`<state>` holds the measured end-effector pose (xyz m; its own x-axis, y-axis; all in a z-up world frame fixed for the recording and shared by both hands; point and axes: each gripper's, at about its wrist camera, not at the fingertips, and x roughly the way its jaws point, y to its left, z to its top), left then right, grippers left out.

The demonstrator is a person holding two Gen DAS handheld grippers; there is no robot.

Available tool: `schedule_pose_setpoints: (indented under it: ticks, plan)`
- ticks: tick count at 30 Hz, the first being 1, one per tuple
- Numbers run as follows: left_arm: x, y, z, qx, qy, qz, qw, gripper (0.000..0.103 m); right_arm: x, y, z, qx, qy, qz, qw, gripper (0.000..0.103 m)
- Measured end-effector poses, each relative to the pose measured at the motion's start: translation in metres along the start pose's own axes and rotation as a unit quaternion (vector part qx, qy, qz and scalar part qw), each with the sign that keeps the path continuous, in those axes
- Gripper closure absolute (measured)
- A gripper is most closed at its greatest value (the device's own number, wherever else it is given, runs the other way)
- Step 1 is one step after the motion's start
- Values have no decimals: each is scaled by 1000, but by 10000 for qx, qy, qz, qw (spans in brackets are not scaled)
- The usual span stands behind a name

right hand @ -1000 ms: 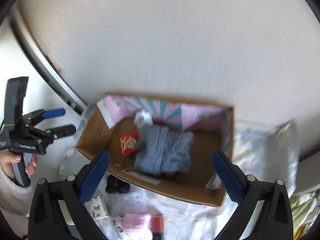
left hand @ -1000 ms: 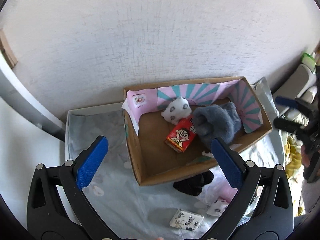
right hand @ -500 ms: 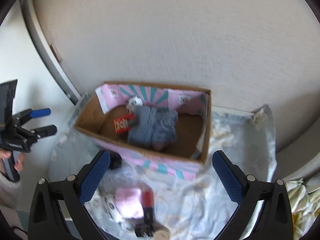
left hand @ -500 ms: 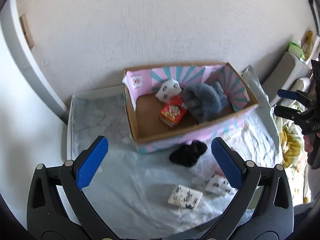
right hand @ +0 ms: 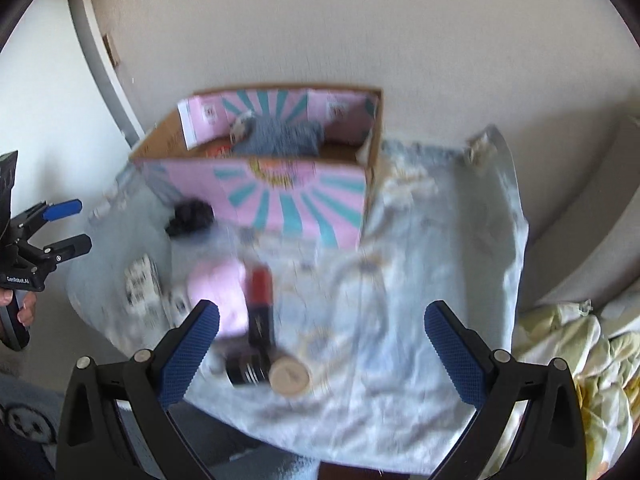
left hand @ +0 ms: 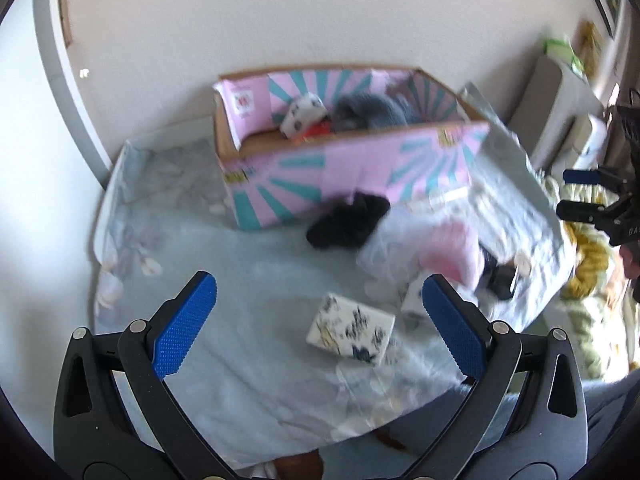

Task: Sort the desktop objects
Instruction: 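Grasp the printed tissue pack with left tool while right tool grasps round beige jar, then carry tissue pack and jar into the box and open both tools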

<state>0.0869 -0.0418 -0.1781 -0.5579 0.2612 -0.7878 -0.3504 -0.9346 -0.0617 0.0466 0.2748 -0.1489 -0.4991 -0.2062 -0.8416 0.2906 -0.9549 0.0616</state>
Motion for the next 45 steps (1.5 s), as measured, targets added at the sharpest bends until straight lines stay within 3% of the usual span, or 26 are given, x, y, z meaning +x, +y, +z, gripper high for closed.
schedule_pose_setpoints:
  ticks: [7, 16, 21, 26, 33, 36, 45]
  plan:
    - [25, -21, -33, 319, 73, -23, 9995, 0, 25, 0, -48, -232, 271, -16, 9994, 1]
    - [53, -35, -54, 438, 120, 72, 9989, 0, 58, 1, -71, -532, 403, 65, 9977, 7]
    - [63, -35, -56, 399, 52, 175, 9990, 2, 69, 5, -72, -816, 331, 91, 9961, 21]
    - [69, -33, -57, 292, 30, 148, 9995, 11, 74, 12, -73, -1146, 210, 181, 9930, 38]
    - [75, -35, -55, 235, -2, 144, 9996, 30, 76, 11, -70, -1377, 57, 321, 9899, 60]
    - [76, -35, -55, 226, -52, 111, 9997, 31, 77, 9, -67, -1388, -1, 304, 9899, 71]
    - [77, -36, -56, 165, -117, 176, 9996, 32, 82, 8, -60, -1500, -32, 412, 9878, 72]
